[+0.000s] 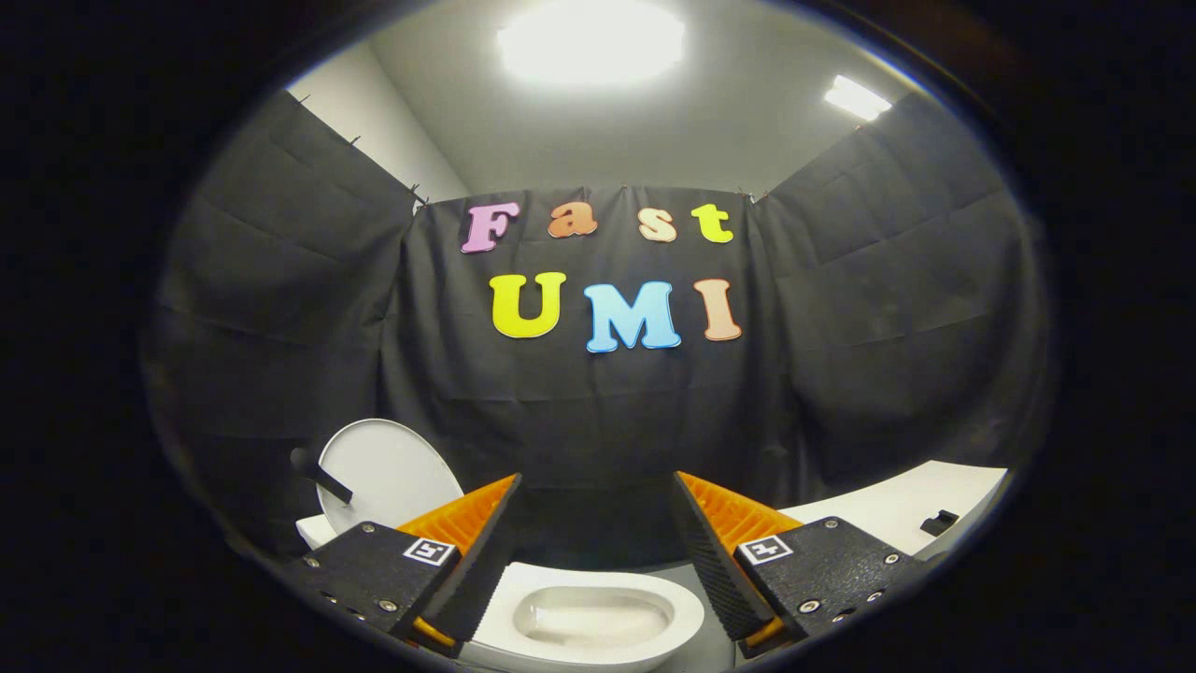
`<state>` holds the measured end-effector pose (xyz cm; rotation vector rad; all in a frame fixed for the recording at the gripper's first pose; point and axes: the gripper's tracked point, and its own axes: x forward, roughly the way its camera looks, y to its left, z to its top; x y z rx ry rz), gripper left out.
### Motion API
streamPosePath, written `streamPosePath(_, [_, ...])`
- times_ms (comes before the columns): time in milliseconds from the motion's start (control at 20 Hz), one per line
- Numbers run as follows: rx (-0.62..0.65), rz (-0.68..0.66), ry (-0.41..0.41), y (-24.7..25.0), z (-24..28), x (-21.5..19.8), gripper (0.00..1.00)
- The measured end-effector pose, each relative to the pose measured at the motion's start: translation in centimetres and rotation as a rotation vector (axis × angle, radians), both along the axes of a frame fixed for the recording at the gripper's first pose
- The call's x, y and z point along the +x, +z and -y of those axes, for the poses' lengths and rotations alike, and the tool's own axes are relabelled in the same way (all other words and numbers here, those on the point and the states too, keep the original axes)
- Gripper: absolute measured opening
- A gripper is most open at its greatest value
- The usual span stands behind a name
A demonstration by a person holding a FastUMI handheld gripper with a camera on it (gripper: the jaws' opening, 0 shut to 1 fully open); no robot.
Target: Open the toilet lid.
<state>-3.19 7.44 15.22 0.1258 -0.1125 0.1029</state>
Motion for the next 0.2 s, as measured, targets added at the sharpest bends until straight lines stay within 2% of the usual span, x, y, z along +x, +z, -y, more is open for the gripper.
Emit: streamPosePath(200, [0.016, 0.006, -0.002, 0.65, 0.28, -0.12, 0.94])
